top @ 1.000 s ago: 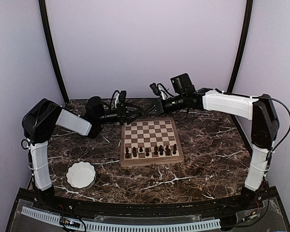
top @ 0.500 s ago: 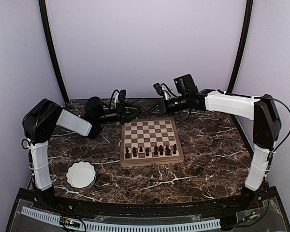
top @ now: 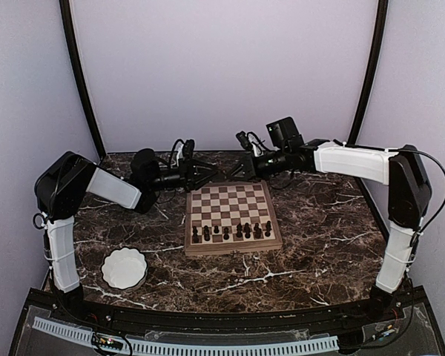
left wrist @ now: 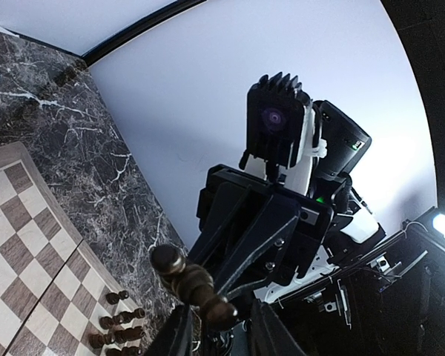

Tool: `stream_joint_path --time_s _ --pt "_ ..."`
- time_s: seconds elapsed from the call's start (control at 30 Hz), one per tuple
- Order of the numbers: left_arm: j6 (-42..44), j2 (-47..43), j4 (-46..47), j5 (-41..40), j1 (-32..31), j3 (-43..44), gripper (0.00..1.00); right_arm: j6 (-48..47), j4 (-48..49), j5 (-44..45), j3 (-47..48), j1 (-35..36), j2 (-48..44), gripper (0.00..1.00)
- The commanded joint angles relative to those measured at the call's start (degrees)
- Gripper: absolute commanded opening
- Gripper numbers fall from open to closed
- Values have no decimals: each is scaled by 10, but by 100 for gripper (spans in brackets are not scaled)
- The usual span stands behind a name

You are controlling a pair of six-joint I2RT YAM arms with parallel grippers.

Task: Set up the chess pieces on the board
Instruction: Pass from the right arm to the left

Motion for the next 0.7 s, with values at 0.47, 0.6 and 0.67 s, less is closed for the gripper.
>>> stream_joint_path --time_s 0.47,0.6,0.67 --pt "36 -24 -95 -17 -1 11 35 -5 18 2 -17 -3 -35 3" --pt "27 -22 -77 -19 -1 11 35 -4 17 0 -15 -3 -33 3" --pt "23 -19 -69 -19 -1 13 38 -4 18 -3 -15 -3 -33 3"
